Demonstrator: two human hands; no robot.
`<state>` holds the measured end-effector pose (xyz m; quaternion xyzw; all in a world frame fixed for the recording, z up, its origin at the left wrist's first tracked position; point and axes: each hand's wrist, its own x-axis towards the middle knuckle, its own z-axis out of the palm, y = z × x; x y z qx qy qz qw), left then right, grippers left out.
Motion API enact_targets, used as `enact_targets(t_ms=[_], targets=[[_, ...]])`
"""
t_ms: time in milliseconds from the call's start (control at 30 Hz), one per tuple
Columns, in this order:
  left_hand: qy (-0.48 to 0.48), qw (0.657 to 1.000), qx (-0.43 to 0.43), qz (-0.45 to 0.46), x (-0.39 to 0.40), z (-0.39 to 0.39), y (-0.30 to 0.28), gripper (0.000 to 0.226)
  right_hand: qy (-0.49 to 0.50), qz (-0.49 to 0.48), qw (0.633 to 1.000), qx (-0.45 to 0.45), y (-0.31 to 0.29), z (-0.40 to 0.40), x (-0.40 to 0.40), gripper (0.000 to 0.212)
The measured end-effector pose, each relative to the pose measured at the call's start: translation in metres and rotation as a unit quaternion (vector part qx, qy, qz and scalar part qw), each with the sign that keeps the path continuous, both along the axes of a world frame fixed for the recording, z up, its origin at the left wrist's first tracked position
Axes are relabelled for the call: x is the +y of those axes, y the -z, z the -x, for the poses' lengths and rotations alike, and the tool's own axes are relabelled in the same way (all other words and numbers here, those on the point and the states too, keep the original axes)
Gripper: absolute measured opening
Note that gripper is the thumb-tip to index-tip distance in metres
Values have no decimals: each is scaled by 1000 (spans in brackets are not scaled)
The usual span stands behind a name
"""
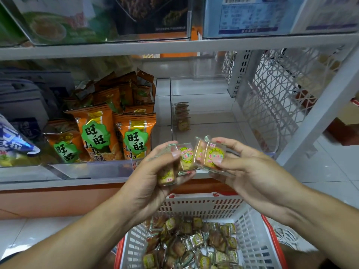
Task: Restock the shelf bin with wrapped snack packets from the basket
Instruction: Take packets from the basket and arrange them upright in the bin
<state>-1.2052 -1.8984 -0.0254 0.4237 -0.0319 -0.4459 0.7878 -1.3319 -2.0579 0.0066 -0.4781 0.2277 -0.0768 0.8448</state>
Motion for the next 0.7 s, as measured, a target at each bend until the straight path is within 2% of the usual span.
enact_targets(t_ms=[133, 300, 400, 467, 567, 700], targets=[[-15, 999, -31, -4, -1, 1, -2, 71, -6, -131, 991, 1, 3, -2, 3, 53], [-38, 995, -92, -11, 2, 2, 0, 55, -15, -158, 986, 44, 5, 0, 6, 39], [-46, 982, -179, -38, 4, 5, -2, 58, -24, -165, 983, 78, 8, 1, 13, 32], [-53, 953, -288, -80, 8, 9, -4, 58, -64, -167, 981, 78, 10, 1, 19, 38], [-64, 885, -445, -120, 11, 13, -4, 60, -98, -188, 976, 57, 10, 1, 23, 48], [-76, 855, -499, -116, 9, 15, -5, 60, -125, -207, 969, 42, 9, -3, 19, 49]])
